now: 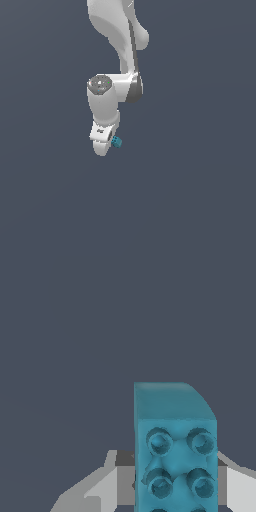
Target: Pick up the object and move it to a goal position.
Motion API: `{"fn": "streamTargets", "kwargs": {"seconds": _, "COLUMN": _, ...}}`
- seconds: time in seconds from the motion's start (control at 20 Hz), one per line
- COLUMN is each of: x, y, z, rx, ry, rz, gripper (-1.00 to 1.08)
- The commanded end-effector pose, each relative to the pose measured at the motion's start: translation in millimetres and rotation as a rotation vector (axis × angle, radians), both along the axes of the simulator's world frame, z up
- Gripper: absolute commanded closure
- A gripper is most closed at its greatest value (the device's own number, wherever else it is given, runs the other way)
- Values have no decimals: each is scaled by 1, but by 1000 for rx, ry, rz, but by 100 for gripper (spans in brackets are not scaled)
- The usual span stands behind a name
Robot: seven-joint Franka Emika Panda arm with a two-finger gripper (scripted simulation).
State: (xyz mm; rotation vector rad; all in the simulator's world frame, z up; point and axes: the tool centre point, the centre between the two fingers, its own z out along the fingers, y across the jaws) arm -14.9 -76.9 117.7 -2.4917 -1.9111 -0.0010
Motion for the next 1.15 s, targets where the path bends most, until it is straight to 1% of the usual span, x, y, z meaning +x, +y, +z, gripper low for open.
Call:
{"fn": "streamTargets", "kwargs": {"seconds": 0.0, "x": 6, "y": -24, "z": 21, "rx": 1, "ry": -1, "rz": 1, "gripper": 108}}
{"fn": "streamTargets", "kwargs": {"seconds": 0.3, "x": 20, "y": -76, "z": 64, "rx": 1, "ry": -1, "rz": 1, "gripper": 108}}
{"fn": "streamTargets", "kwargs": {"seconds": 0.55, "x": 29, "y": -105, "z": 88, "rx": 0, "ry": -1, "rz": 0, "gripper": 108}}
{"fn": "streamTargets", "kwargs": {"seconds": 0.8, "x": 35, "y": -121, "z": 101, "rx": -1, "ry": 0, "rz": 0, "gripper": 108}}
{"fn": "streamTargets", "kwargs": {"seconds": 1.1, "x": 37, "y": -127, "z": 106, "rx": -1, "ry": 0, "rz": -1, "gripper": 108}}
